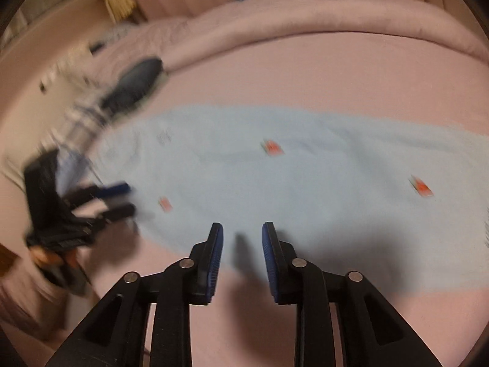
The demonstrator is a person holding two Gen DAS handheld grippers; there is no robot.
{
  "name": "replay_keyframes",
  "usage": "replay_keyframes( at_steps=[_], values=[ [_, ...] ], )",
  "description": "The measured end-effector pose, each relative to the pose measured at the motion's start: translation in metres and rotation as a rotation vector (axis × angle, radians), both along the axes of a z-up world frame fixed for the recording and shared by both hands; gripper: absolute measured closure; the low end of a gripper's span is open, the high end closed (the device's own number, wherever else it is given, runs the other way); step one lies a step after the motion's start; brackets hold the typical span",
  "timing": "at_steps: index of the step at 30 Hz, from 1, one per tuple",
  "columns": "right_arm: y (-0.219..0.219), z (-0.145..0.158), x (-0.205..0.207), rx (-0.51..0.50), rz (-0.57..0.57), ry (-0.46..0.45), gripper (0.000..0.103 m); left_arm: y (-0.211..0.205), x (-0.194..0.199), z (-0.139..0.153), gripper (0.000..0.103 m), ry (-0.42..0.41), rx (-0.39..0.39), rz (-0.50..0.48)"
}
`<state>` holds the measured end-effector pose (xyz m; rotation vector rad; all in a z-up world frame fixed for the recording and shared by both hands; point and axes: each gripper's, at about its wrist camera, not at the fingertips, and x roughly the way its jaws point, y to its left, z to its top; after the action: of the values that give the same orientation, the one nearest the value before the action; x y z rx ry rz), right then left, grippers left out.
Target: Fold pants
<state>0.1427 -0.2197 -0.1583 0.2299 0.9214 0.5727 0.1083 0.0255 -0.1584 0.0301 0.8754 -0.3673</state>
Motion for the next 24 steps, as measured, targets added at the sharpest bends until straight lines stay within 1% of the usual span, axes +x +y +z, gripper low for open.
replay_keyframes(
  at_steps=[2, 3, 4, 6, 7, 8, 10, 11, 13, 16, 17, 18, 20, 21, 23, 24],
  values=[
    [0.011, 0.0, 0.018, 0.073, 0.01, 0.01, 0.067, 0.013, 0.02, 0.003, 0.04, -0.019, -0.015, 0.054],
    [0.019, 0.001, 0.031, 0.111, 0.024, 0.013, 0.067, 0.021, 0.03, 0.002, 0.04, -0.021, -0.02, 0.093],
    [0.025, 0.003, 0.041, 0.128, 0.032, 0.019, 0.067, 0.03, 0.04, 0.0, 0.04, -0.011, -0.023, 0.128],
    [0.044, 0.0, 0.066, 0.131, 0.031, 0.049, 0.067, 0.042, 0.052, -0.006, 0.04, 0.011, -0.021, 0.189],
    [0.051, -0.001, 0.075, 0.132, 0.032, 0.062, 0.067, 0.05, 0.054, -0.012, 0.041, 0.036, -0.009, 0.225],
    [0.064, -0.001, 0.088, 0.138, 0.04, 0.076, 0.067, 0.056, 0.054, -0.02, 0.042, 0.069, 0.0, 0.24],
    [0.083, -0.001, 0.109, 0.143, 0.053, 0.097, 0.067, 0.064, 0.044, -0.034, 0.045, 0.103, 0.008, 0.233],
    [0.095, 0.0, 0.123, 0.135, 0.061, 0.106, 0.067, 0.065, 0.033, -0.035, 0.044, 0.076, 0.018, 0.211],
    [0.104, 0.001, 0.137, 0.124, 0.06, 0.115, 0.067, 0.064, 0.016, -0.036, 0.044, 0.068, 0.043, 0.188],
    [0.119, -0.005, 0.164, 0.151, 0.079, 0.193, 0.067, 0.07, -0.004, -0.036, 0.044, 0.063, 0.03, 0.176],
    [0.128, -0.012, 0.172, 0.148, 0.094, 0.243, 0.067, 0.077, -0.013, -0.036, 0.044, 0.054, 0.021, 0.175],
    [0.131, -0.022, 0.176, 0.164, 0.123, 0.317, 0.067, 0.078, -0.016, -0.036, 0.045, 0.046, 0.014, 0.174],
    [0.14, -0.036, 0.176, 0.223, 0.177, 0.428, 0.067, 0.081, -0.019, -0.037, 0.045, 0.037, 0.01, 0.178],
    [0.144, -0.038, 0.168, 0.261, 0.237, 0.454, 0.067, 0.079, -0.02, -0.038, 0.045, 0.033, 0.017, 0.179],
    [0.146, -0.033, 0.155, 0.276, 0.299, 0.437, 0.067, 0.075, -0.019, -0.038, 0.044, 0.028, 0.025, 0.177],
    [0.146, -0.031, 0.149, 0.291, 0.325, 0.442, 0.067, 0.074, -0.02, -0.038, 0.044, 0.027, 0.024, 0.177]
  ],
)
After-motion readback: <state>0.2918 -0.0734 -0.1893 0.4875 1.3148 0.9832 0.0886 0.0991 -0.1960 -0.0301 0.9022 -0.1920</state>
